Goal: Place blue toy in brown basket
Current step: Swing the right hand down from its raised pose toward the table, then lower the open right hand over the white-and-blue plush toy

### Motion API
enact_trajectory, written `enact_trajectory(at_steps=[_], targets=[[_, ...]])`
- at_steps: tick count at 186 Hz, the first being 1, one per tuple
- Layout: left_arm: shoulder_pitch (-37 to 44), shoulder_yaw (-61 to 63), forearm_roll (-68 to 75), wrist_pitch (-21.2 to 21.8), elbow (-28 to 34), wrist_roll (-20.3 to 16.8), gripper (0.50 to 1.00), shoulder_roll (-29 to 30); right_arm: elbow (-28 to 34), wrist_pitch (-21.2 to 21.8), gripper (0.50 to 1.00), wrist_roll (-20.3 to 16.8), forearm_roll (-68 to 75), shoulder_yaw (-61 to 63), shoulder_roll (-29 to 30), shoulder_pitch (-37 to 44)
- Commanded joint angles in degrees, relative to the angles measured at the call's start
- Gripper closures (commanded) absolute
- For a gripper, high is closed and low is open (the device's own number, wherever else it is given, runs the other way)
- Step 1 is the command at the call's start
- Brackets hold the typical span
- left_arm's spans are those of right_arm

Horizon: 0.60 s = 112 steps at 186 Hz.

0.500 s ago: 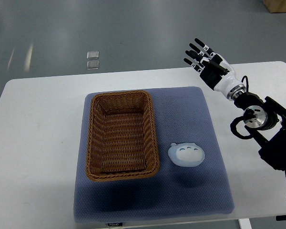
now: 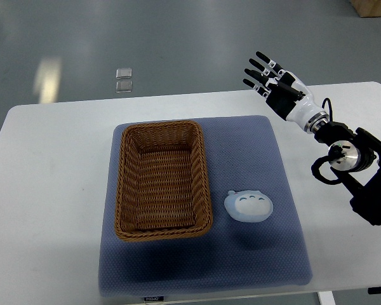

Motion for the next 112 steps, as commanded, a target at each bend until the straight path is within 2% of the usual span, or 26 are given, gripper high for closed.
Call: enact_trajectory(at_steps=[1, 20, 60, 88, 112], targets=[[0.0, 0.1, 0.1, 0.0, -0.2, 0.0, 0.5, 0.0, 1.5, 1.9, 0.589, -0.4, -5.5, -2.6, -3.9, 1.5], [0.0, 0.3, 0.1, 0.0, -0.6, 0.0, 0.5, 0.0, 5.2, 4.0, 0.589, -2.4, -13.9, -8.7, -9.7, 5.0], [0.0, 0.4, 0.1, -0.4, -0.7, 0.0, 0.5, 0.0, 14.0, 7.0, 0.589, -3.1, -24.5, -25.2, -22.0, 16.0], [0.0, 0.5, 0.1, -0.4, -0.6, 0.0, 0.5, 0.0, 25.5, 8.6, 0.589, -3.9, -32.5, -36.4, -31.2, 25.1], [0.0, 0.6, 0.1, -0.4, -0.6, 0.0, 0.5, 0.0, 31.5, 9.4, 0.589, -5.7, -33.7, -44.0, -35.2, 30.8]])
